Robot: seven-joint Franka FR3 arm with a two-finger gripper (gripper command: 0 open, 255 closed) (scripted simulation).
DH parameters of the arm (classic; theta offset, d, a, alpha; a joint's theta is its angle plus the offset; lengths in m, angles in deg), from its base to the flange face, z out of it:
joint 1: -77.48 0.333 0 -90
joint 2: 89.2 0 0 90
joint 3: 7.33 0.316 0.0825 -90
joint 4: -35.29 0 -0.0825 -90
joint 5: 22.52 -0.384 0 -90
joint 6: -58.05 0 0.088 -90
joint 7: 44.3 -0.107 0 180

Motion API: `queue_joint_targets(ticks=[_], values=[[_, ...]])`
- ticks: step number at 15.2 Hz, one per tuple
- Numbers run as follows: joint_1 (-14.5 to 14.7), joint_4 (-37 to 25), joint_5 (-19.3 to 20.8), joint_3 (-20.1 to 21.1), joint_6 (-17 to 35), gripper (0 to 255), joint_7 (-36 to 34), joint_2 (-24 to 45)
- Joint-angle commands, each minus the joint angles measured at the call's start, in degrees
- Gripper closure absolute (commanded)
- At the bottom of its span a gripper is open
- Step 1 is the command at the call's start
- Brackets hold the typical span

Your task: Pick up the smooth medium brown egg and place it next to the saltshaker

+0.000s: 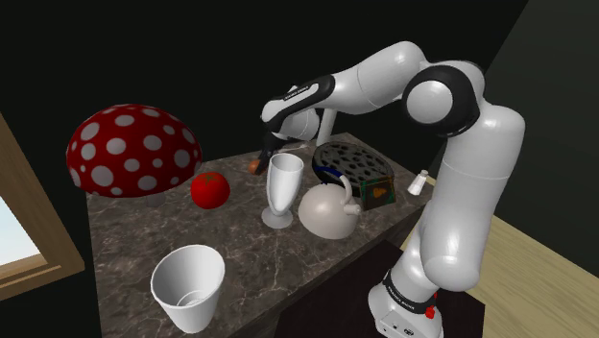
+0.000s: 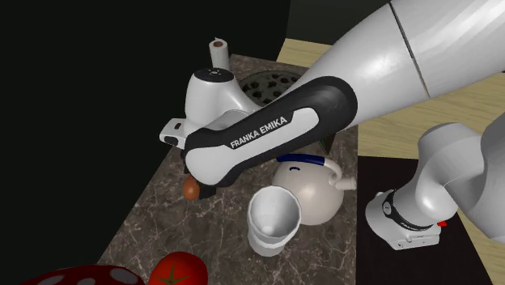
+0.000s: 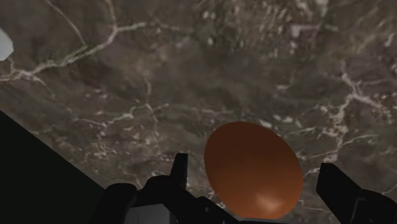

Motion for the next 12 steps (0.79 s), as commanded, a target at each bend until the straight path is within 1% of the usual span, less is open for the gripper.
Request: queue_joint_targets(ticks=[1, 8, 9, 12], values=[[-0.04, 0.00, -0.96, 0.41, 0.87, 0, 0.63, 0.93], [-0.04, 0.00, -0.94, 0.42, 0.86, 0, 0.62, 0.93], [-0.04, 0.00, -0.94, 0.42, 0.86, 255, 0.62, 0.93], [-0.03, -0.01, -0.94, 0.42, 0.87, 255, 0.61, 0.94]])
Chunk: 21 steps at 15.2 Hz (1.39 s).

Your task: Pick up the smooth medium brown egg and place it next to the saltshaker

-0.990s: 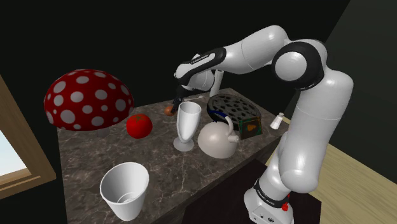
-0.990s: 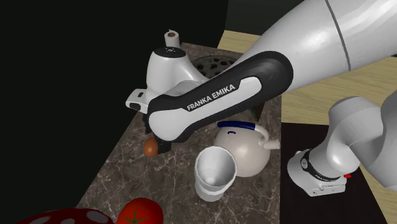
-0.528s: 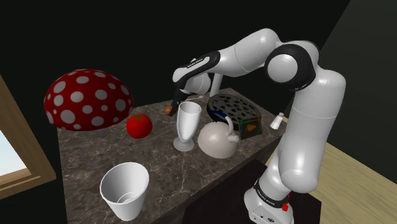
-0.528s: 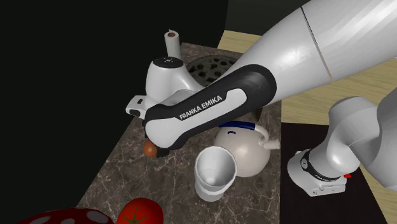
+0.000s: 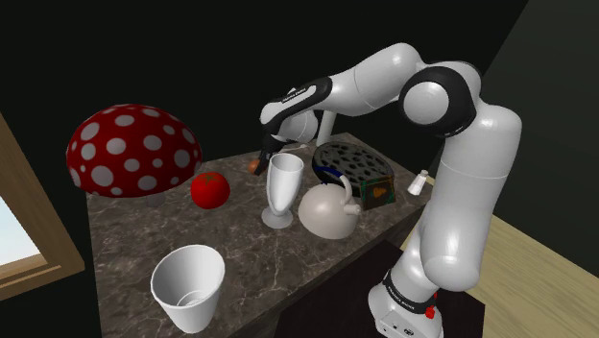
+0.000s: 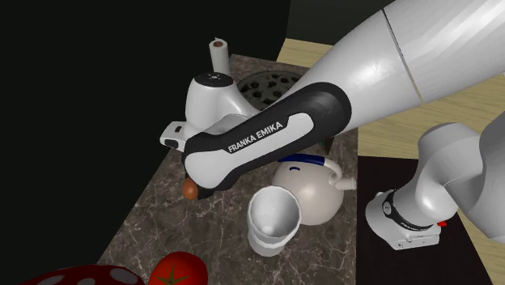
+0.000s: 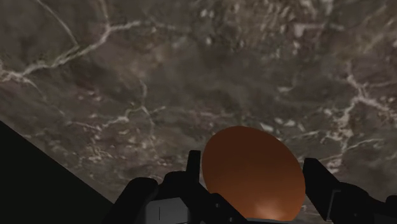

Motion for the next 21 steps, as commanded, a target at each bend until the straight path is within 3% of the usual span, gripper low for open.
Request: queue_joint_targets(ticks=[1, 6, 21], values=[[0.01, 0.02, 0.00, 0.01, 0.00, 255, 0.00, 0.01], [0.00, 0.02, -0.01, 0.00, 0.00, 255, 0.02, 0.01], [1.29, -2.84, 8.57, -2.32, -8.49, 255, -7.91, -7.15]])
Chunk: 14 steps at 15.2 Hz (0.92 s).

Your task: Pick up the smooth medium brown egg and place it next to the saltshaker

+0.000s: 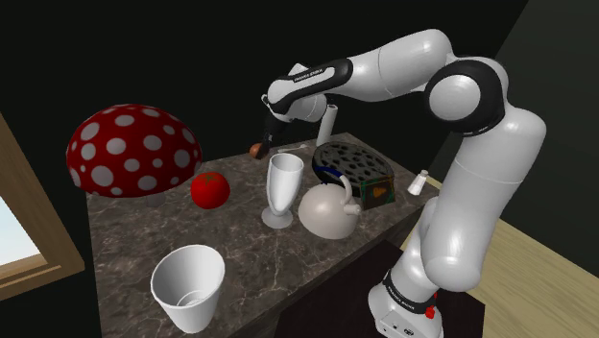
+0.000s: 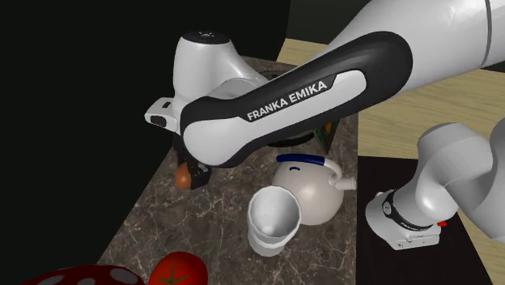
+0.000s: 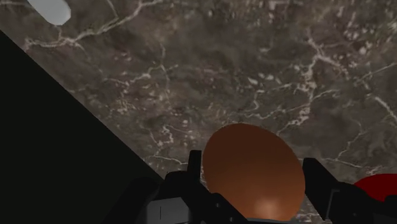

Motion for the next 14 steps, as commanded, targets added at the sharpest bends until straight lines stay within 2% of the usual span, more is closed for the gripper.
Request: queue_joint_targets(ticks=[1, 14], values=[[0.05, -0.60, 0.87, -0.17, -1.16, 255, -0.82, -0.71], [0.20, -5.80, 5.71, -0.76, -9.54, 255, -5.76, -4.85]])
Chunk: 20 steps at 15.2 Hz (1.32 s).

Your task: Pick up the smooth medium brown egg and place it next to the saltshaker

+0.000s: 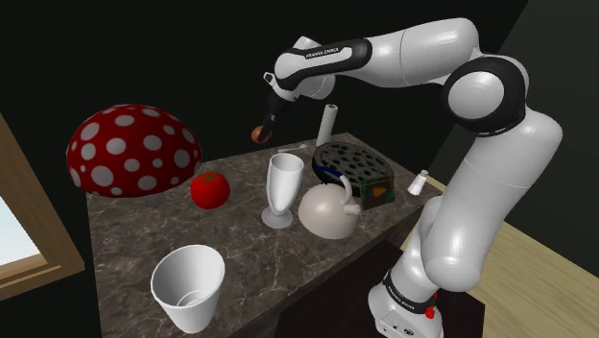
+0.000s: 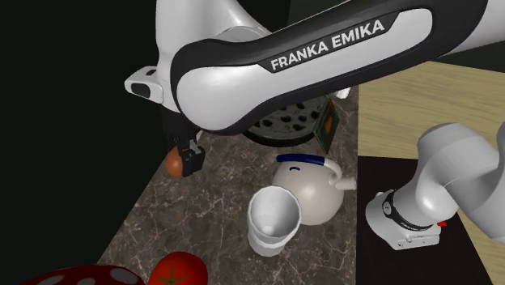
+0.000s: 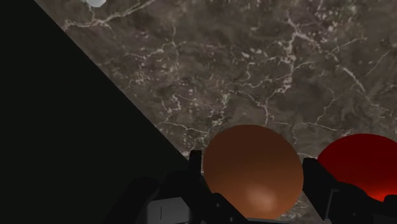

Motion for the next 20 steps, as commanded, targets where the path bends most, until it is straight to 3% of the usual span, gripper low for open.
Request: queue_joint_targets(ticks=[1, 6, 20], values=[[-0.02, -1.15, 0.60, -0.06, -1.50, 255, -0.69, -0.45], [-0.04, -3.31, 1.64, -0.12, -4.29, 255, -1.90, -1.30], [-7.87, 9.87, 6.03, -8.59, -7.86, 255, 11.83, -15.58]])
